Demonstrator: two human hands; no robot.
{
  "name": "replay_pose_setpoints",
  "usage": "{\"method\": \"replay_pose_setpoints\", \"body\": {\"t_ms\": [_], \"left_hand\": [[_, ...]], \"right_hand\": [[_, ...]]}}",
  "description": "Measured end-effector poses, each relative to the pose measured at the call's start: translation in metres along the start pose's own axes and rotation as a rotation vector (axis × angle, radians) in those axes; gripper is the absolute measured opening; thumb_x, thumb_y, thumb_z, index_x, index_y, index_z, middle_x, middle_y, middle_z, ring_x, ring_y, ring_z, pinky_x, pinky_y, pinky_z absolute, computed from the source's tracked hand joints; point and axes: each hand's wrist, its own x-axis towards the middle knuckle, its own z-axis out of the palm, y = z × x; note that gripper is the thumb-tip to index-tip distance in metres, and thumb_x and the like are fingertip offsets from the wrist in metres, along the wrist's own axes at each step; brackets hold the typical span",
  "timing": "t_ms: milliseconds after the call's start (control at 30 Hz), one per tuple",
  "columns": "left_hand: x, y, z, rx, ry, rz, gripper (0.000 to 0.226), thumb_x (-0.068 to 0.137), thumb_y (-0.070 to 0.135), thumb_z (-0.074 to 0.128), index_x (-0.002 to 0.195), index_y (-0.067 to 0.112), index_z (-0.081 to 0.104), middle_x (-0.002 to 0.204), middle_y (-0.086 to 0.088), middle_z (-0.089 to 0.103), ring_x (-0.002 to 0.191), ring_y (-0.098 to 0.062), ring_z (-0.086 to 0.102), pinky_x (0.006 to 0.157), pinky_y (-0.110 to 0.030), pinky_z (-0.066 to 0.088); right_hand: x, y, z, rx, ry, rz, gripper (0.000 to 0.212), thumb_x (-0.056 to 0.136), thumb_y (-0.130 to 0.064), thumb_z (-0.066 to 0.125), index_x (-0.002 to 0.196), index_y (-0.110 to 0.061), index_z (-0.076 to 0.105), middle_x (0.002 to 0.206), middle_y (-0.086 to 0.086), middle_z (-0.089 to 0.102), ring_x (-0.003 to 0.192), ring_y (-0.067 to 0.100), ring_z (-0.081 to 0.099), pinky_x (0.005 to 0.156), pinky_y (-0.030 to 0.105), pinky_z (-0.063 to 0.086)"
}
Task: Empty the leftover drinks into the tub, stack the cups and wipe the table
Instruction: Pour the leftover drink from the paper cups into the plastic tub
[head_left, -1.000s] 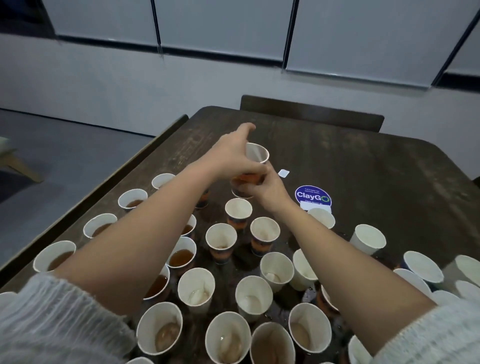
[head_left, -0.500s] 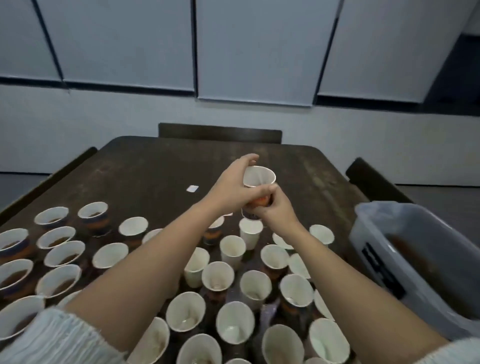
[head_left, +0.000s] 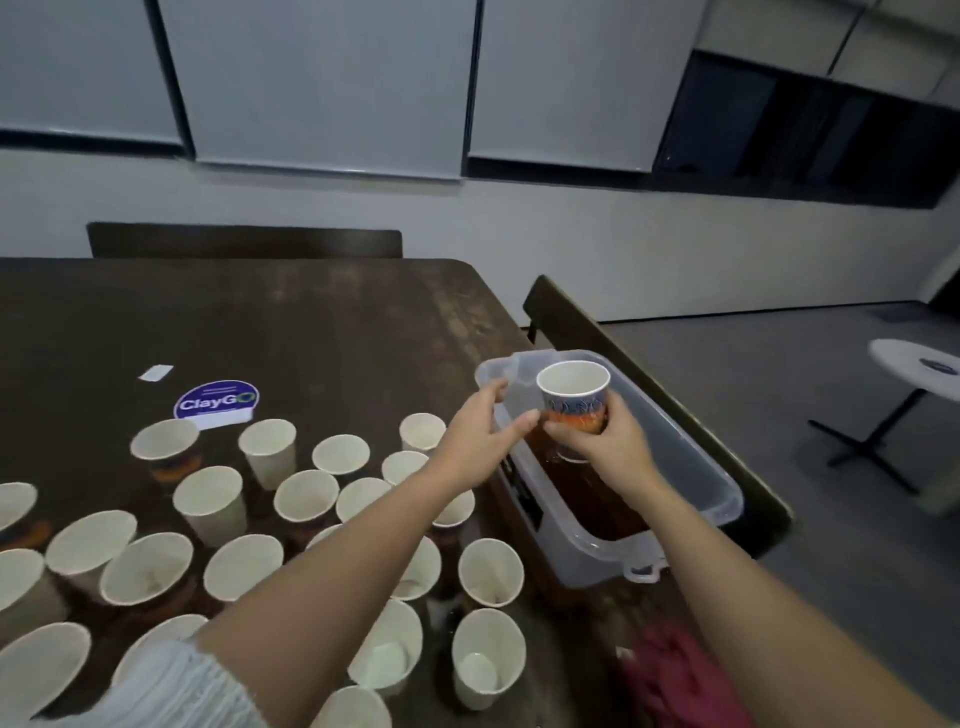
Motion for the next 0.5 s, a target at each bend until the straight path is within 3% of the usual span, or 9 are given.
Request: {"method": "replay_pose_setpoints", "body": {"t_ms": [100,300,400,500], "left_hand": [[0.006,-0.013,0.029,0.226,-0.014,-0.001,0.067,0.096,0.044,0.05,0.151,0.013,0.026,0.155,-0.006,0.031,0.144,-0.019,0.025,0.115,-0.033,0.024],[0.02,-0.034,0.056,0.611,-0.042,-0.082,0.065,0.102,0.047,0.028,0.154,0.011,0.009,0.162,-0.005,0.002,0.149,-0.02,-0.004,0.121,-0.041,0.006],[0.018,-0.042,0.059,0.62,-0.015,-0.065,0.059,0.104,0.043,0.023,0.154,0.014,0.011,0.163,-0.001,-0.001,0.149,-0.015,-0.004,0.119,-0.041,0.002],[0.014,-0.046,0.065,0.561,0.029,-0.049,0.055,0.104,0.037,0.023,0.154,0.016,0.013,0.163,0.001,-0.002,0.149,-0.012,-0.005,0.119,-0.04,0.001]], "right_hand": [[-0.001,0.026,-0.03,-0.085,0.0,0.048,0.059,0.076,-0.025,0.082,0.12,-0.03,0.043,0.104,-0.015,0.056,0.093,0.003,0.057,0.062,0.014,0.045],[0.003,0.06,-0.056,-0.262,-0.025,0.081,0.066,0.073,-0.032,0.084,0.126,-0.027,0.044,0.112,-0.007,0.057,0.105,0.012,0.056,0.083,0.026,0.049],[0.008,0.063,-0.061,-0.321,-0.039,0.043,0.072,0.072,-0.036,0.084,0.131,-0.024,0.045,0.113,-0.009,0.056,0.104,0.009,0.055,0.079,0.022,0.049],[0.01,0.068,-0.065,-0.375,-0.045,0.015,0.074,0.069,-0.042,0.084,0.131,-0.027,0.047,0.115,-0.01,0.057,0.108,0.011,0.056,0.088,0.033,0.054]]}}
